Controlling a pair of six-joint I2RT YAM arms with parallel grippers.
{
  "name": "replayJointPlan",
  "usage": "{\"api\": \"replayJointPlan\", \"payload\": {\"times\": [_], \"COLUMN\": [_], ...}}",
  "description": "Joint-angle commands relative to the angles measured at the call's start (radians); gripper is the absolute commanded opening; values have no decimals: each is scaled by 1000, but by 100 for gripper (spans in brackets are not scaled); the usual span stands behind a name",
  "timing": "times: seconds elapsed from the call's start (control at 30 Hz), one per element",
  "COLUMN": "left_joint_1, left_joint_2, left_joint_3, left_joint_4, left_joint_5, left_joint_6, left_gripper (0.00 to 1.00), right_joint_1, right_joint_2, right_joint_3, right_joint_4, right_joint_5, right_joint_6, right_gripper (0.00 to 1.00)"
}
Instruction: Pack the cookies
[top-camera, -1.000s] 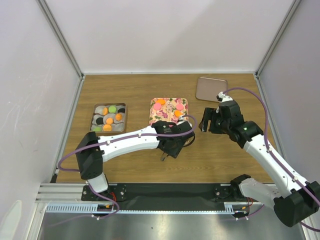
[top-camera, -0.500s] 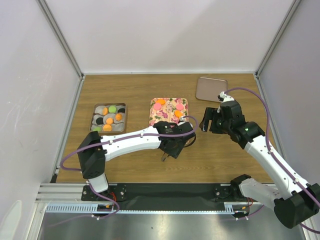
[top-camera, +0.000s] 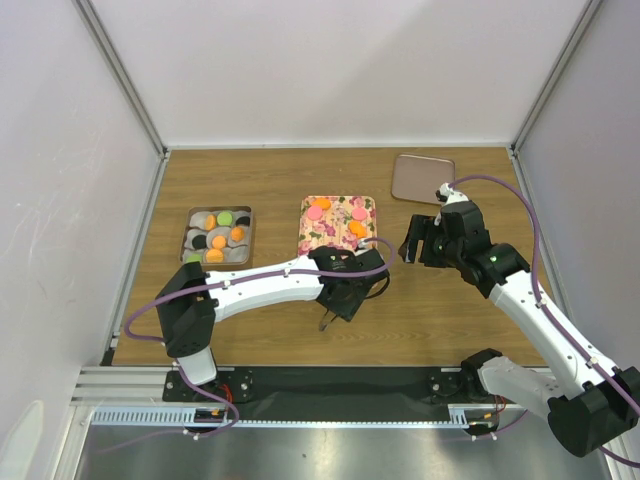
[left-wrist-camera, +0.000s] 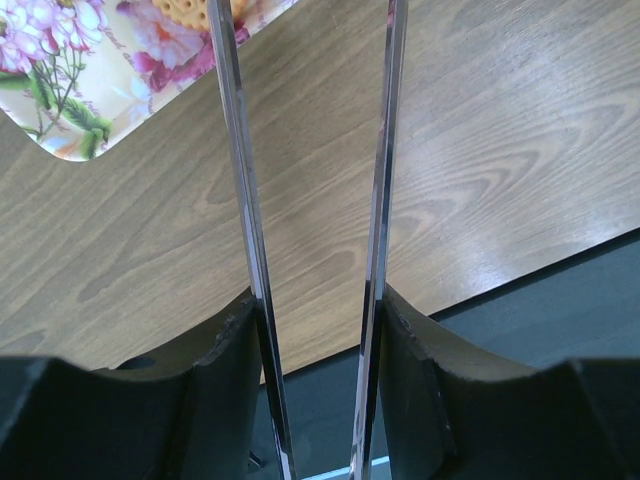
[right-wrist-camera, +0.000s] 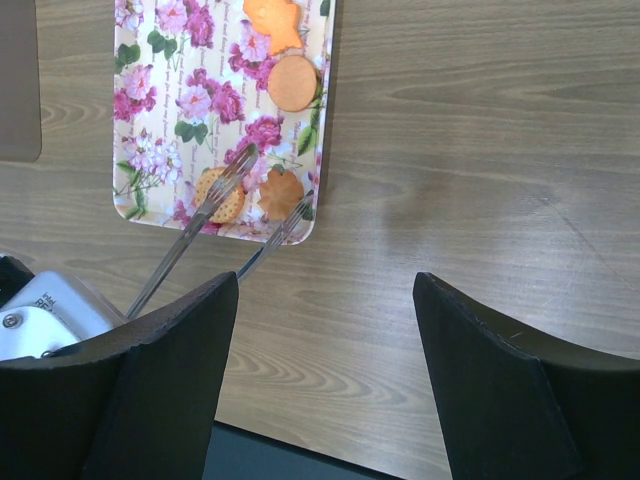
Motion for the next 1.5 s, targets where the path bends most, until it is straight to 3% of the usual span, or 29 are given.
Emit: {"api": "replayJointPlan", "payload": {"times": [0.0, 0.6, 1.13, 1.47], "left_joint_1": [-6, 27, 70, 144], "left_joint_2": [-15, -47, -55, -115], "left_joint_3": [-4, -35, -14, 20], "left_joint_4": [25, 15, 2, 18], "left_joint_5": [18, 43, 115, 92], "left_joint_6": [16, 35, 70, 84], "left_gripper": [50, 49, 43, 40], "right_joint_1": [-4, -3, -3, -3], "right_joint_2": [-20, -16, -12, -6], "right_joint_3": [6, 2, 2, 12], "right_joint_4": [16, 31, 36, 31], "right_joint_5": [-3, -29, -32, -31], "right_joint_6": [-11, 1, 1, -5], "right_gripper": [77, 77, 77, 77]}}
